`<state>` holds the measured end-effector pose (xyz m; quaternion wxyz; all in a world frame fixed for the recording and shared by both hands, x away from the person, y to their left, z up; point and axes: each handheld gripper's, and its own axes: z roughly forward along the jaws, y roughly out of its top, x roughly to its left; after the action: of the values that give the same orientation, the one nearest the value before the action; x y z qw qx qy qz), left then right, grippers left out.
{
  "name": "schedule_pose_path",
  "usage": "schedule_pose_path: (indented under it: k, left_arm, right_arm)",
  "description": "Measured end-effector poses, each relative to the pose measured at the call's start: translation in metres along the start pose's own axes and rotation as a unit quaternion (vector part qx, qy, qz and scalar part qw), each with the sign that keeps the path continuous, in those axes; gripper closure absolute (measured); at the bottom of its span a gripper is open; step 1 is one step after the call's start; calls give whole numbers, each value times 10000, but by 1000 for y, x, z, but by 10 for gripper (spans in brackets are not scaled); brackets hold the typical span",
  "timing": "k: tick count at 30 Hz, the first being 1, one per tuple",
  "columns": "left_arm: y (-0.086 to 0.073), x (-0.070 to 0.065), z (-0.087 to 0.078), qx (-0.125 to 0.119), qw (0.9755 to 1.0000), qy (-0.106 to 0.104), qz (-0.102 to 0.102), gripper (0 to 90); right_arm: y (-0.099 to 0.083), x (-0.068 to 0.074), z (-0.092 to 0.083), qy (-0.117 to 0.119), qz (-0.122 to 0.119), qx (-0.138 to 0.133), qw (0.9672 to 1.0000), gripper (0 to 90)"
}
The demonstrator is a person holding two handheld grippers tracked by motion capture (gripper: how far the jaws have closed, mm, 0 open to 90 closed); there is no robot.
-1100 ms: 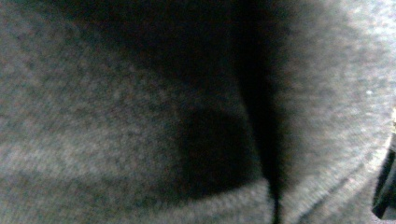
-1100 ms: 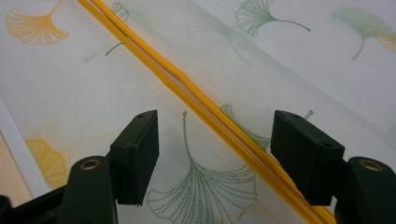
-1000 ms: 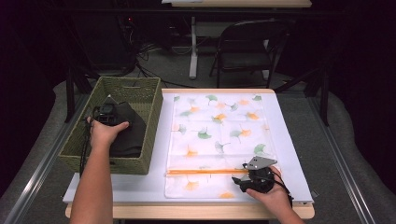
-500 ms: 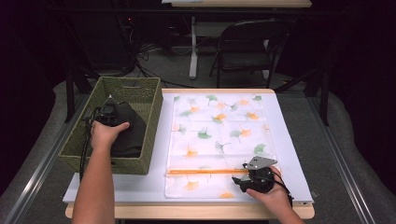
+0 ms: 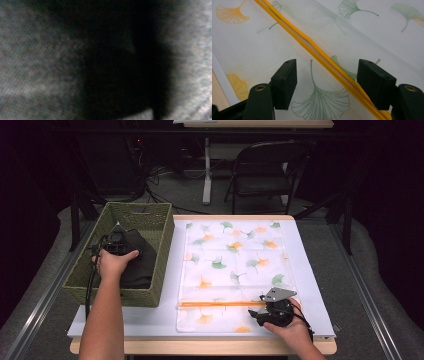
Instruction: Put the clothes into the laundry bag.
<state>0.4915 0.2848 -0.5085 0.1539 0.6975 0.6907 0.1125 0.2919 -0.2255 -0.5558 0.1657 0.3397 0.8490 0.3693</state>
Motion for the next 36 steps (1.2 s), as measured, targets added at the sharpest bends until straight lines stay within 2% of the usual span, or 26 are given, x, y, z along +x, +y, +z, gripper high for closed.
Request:
schedule_pose_path:
  k: [6, 14, 22, 31, 36]
  left_arm:
    - [0, 0, 2, -15, 10000, -53, 6, 3]
    - [0, 0, 0, 13, 9998, -201, -66, 147]
    - [0, 0, -2, 16, 9997, -222, -74, 222]
    - [-2, -1, -5, -43, 9994, -284, -193, 325]
    - [-3, 0, -9, -54, 9994, -308, -139, 385]
  right_arm:
    - [0, 0, 1, 6, -11, 1, 10000, 323]
    - [0, 0, 1, 14, 2, -9, 10000, 323]
    - [1, 0, 1, 8, -14, -9, 10000, 323]
    - [1, 0, 1, 11, -19, -6, 10000, 323]
    - [0, 0, 1, 9, -11, -1, 10000, 323]
